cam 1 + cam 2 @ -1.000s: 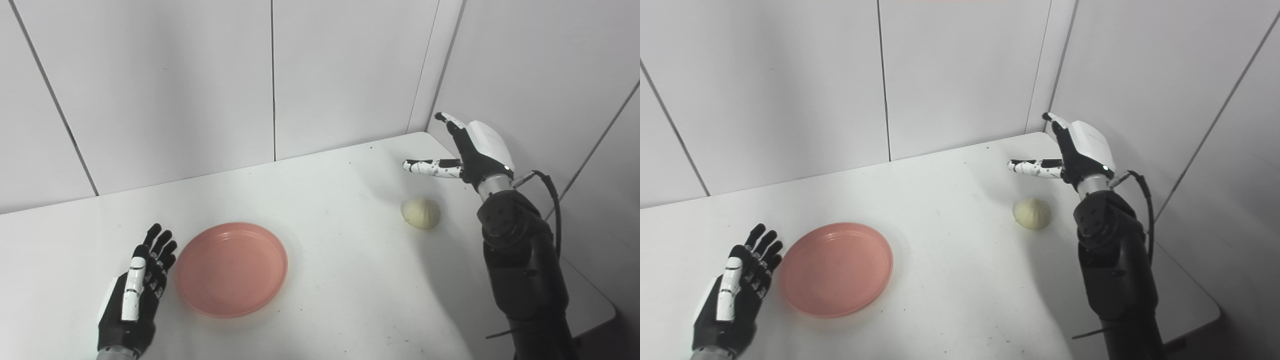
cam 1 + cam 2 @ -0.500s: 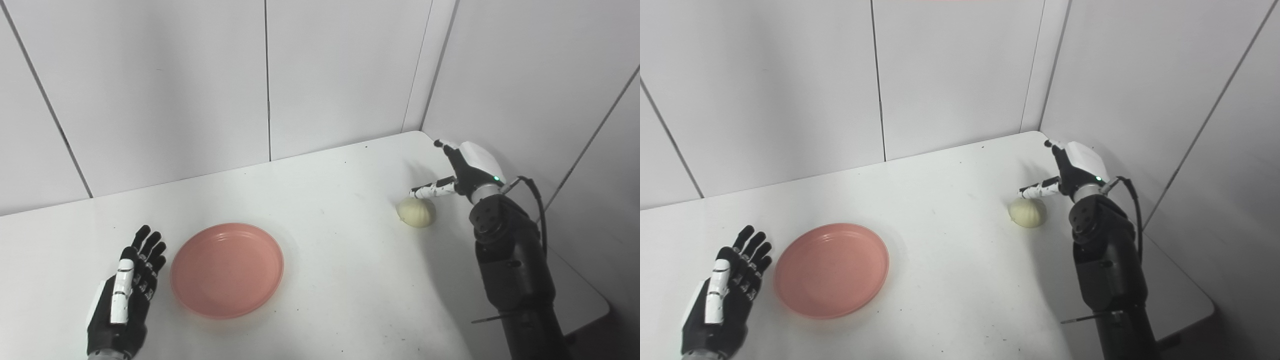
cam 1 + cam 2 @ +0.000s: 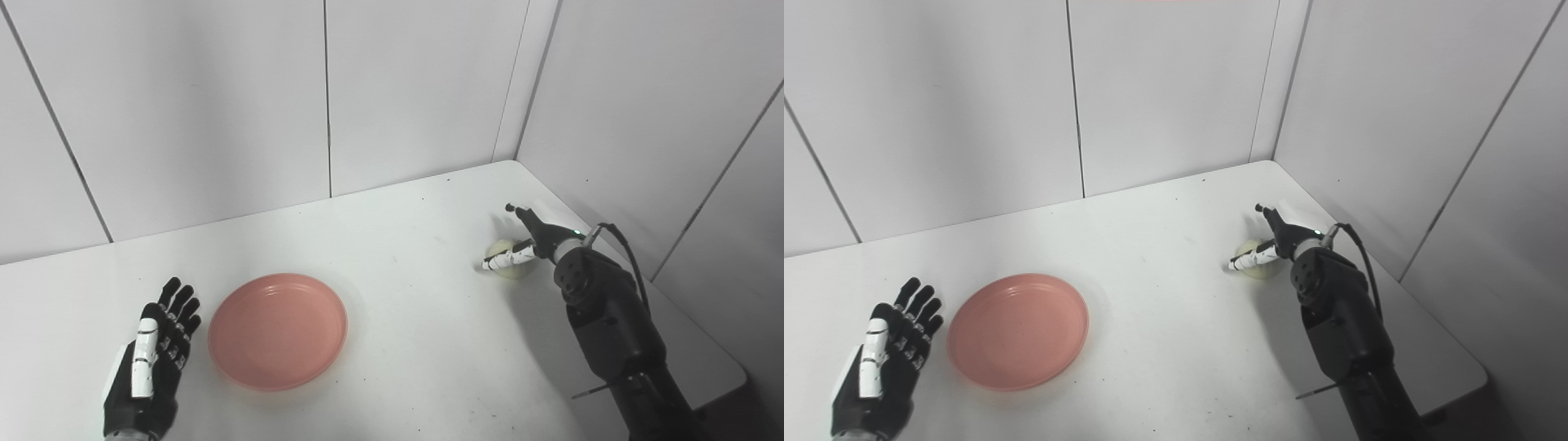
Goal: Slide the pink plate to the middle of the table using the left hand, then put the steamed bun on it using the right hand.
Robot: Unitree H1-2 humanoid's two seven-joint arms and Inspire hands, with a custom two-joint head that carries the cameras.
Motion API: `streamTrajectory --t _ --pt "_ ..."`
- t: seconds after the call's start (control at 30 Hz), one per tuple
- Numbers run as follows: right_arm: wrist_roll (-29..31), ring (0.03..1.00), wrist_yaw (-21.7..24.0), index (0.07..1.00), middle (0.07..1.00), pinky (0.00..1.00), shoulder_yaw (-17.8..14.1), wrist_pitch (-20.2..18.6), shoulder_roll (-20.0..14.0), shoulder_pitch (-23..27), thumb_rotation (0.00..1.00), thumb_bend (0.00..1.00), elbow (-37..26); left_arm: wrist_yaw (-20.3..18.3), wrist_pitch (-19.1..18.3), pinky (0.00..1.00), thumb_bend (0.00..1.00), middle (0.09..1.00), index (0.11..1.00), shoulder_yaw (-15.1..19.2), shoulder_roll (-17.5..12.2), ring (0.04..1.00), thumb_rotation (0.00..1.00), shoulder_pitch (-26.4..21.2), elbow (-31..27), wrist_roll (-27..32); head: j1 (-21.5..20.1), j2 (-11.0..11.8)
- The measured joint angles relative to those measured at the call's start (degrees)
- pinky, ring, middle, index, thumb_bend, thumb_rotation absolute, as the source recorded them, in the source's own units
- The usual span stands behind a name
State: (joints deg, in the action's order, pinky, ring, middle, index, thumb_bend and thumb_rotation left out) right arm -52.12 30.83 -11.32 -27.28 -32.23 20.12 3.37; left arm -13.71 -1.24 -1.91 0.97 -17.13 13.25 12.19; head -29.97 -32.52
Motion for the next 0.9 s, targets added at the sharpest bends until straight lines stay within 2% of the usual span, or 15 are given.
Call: streamTrajectory --t 0.1,0.23,0.27,0.3,0.37,0.4,0.43,0.5,0.53,0.57,0.6,0.63,0.7,0.9 --pt "0.0 0.913 0.9 0.904 0.955 0.78 -0.1 0.0 0.0 0.4 0.27 0.99 0.7 0.0 -0.3 1.0 0.54 0.971 0.942 0.0 0.0 0.982 0.98 0.1 -0.2 0.0 0.0 0.0" --pt "0.0 0.948 0.9 0.874 0.972 0.8 -1.5 0.0 0.1 1.8 0.13 0.94 2.8 0.0 -0.7 1.0 0.53 0.972 0.943 0.0 0.0 0.982 0.98 0.1 -0.4 0.0 0.2 -0.1" --pt "-0.1 0.865 0.9 0.86 0.924 0.7 -1.7 0.0 0.2 2.0 0.1 0.93 3.1 0.1 -0.8 1.0 0.53 0.975 0.947 0.0 0.0 0.985 0.98 0.1 -0.5 0.0 0.3 -0.1" --pt "-0.1 0.848 0.9 0.858 0.915 0.68 -2.0 0.0 0.2 2.2 0.1 0.93 3.3 0.1 -0.9 1.0 0.53 0.975 0.948 0.0 0.0 0.985 0.98 0.1 -0.5 0.0 0.3 -0.1" --pt "-0.2 0.646 0.9 0.825 0.719 0.51 -2.4 0.0 0.2 2.2 0.03 0.91 3.7 0.0 -0.9 1.0 0.53 0.974 0.947 0.0 0.0 0.984 0.98 0.1 -0.5 0.0 0.4 -0.3" --pt "-0.4 0.61 0.9 0.819 0.682 0.49 -2.4 0.0 0.2 2.2 0.02 0.9 3.7 0.0 -0.9 1.0 0.53 0.974 0.946 0.0 -0.1 0.984 0.98 0.1 -0.5 0.0 0.5 -0.4" --pt "-0.6 0.483 0.8 0.812 0.581 0.38 -2.4 0.0 0.2 2.2 0.01 0.74 3.7 0.0 -0.9 1.0 0.53 0.974 0.947 0.0 -0.1 0.984 0.98 0.1 -0.5 0.0 0.5 -0.4" --pt "-1.2 0.354 -0.1 0.755 0.493 0.29 -2.9 0.0 0.4 2.2 0.0 0.6 3.7 0.0 -0.9 1.0 0.54 0.965 0.936 0.0 -0.1 0.976 0.96 0.1 -0.5 0.0 0.7 -0.6" --pt "-1.4 0.339 -0.6 0.7 0.482 0.27 -3.1 0.0 0.6 2.2 0.0 0.57 3.7 0.0 -0.9 1.0 0.54 0.963 0.934 0.0 -0.1 0.974 0.96 0.1 -0.5 0.0 0.7 -0.6" --pt "-1.4 0.338 -2.1 0.693 0.481 0.26 -3.1 0.0 0.7 2.0 0.0 0.57 3.7 0.0 -0.9 1.0 0.54 0.963 0.934 0.0 -0.1 0.974 0.96 0.1 -0.5 0.0 0.7 -0.6" --pt "-1.4 0.356 -3.1 0.594 0.481 0.28 -3.0 0.0 0.7 1.6 0.0 0.55 3.7 0.0 -0.9 1.0 0.54 0.963 0.934 0.0 -0.1 0.973 0.96 0.1 -0.5 0.0 1.0 -0.9" --pt "-1.4 0.39 -4.1 0.552 0.447 0.31 -3.0 0.0 0.9 1.3 0.0 0.53 3.7 0.0 -0.9 1.0 0.54 0.967 0.938 0.0 -0.1 0.977 0.96 0.1 -0.5 0.0 1.0 -0.9" --pt "-1.5 0.413 -5.7 0.518 0.449 0.35 -3.2 0.0 1.4 0.9 0.0 0.53 3.7 0.0 -0.9 1.0 0.55 0.971 0.941 0.1 -0.1 0.981 0.97 0.1 -0.5 0.0 1.6 -1.3" --pt "-3.8 0.356 -6.6 0.511 0.411 0.31 -4.6 0.0 2.9 0.9 0.0 0.53 2.4 0.1 -2.1 1.0 0.52 0.977 0.946 0.1 0.0 0.988 0.97 0.4 -1.5 0.1 2.5 -2.0"
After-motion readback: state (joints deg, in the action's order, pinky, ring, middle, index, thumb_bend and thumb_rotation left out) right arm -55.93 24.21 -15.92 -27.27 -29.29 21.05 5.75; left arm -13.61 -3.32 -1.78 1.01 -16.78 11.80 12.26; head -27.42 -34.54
